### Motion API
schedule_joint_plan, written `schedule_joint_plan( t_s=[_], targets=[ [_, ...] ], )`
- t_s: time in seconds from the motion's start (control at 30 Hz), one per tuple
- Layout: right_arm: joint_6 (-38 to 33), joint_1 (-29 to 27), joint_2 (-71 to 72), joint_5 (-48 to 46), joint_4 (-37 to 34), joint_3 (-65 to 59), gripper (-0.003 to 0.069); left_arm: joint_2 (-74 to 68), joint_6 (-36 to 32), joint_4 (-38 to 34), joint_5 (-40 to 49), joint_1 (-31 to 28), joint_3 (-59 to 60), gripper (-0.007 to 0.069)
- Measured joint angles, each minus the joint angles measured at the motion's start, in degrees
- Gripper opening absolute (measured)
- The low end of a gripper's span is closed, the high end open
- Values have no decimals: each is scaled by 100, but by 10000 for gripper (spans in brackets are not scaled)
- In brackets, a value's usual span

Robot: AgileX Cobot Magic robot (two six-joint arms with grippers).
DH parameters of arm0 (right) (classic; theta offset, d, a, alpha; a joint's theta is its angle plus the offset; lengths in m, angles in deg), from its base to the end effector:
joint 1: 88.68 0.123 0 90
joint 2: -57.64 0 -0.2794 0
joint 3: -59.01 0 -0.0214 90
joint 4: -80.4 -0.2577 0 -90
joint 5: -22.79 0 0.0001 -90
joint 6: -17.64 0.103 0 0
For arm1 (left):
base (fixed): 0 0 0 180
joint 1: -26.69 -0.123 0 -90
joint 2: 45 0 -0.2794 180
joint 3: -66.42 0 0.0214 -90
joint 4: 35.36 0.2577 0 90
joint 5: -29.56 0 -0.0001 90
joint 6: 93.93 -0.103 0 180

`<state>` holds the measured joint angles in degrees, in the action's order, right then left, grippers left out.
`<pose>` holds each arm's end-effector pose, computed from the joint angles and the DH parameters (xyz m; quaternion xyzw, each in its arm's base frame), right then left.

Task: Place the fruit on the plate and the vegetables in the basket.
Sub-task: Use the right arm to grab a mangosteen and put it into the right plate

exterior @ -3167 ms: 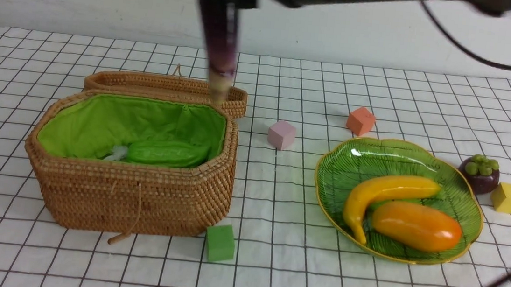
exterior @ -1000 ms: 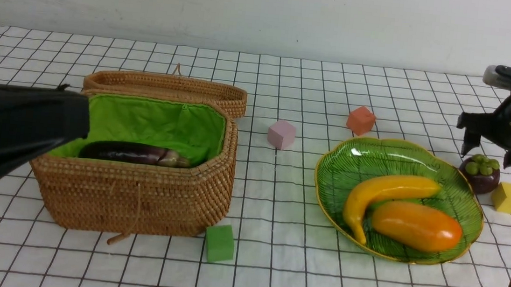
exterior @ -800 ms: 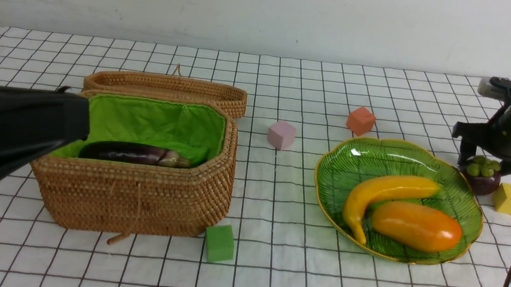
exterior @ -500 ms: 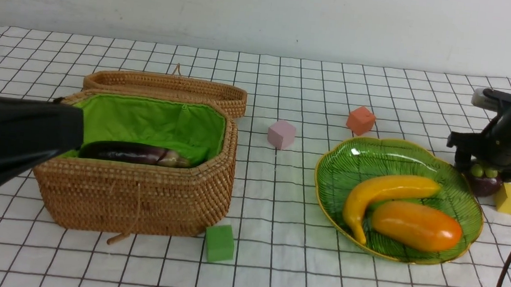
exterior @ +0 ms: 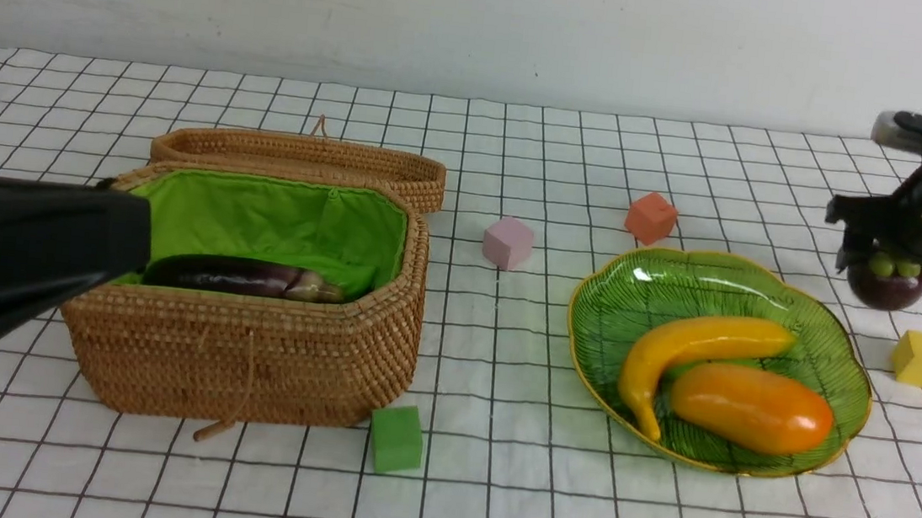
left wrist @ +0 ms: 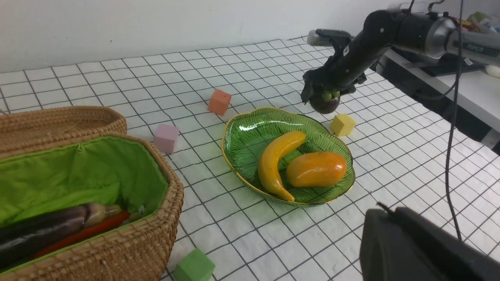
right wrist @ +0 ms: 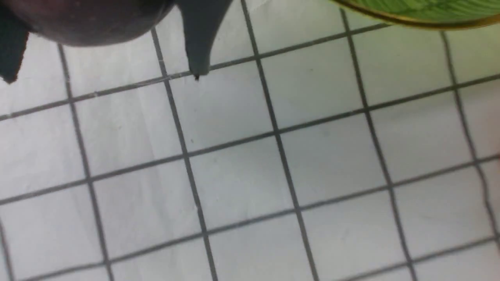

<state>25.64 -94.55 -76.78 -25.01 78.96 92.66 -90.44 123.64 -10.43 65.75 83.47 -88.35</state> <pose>0.5039 -0.0499 0.2075 0.1218 0.9548 0.0163 0.2706 0.0964 -0.1003 0.4030 0.1939 0.7625 -0.2866 0.5467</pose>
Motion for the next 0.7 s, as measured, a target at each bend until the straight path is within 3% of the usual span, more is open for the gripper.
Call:
schedule_joint_plan(
  t_s=[0.1,0.3,0.57,0.7],
  targets=[
    [-230,124,516,-540,-679,49,542,0,0,30,176,0,0,8],
    [-1669,928,589,-1142,-2089,54,542,0,0,30,518,0,0,8],
    [-1919,1369,84,-649,-2203,49,542,5,-115,44,672,0,0,8],
    [-1919,1369,-2,-555,-2179,49,614,5,-153,44,717,0,0,8]
  ],
)
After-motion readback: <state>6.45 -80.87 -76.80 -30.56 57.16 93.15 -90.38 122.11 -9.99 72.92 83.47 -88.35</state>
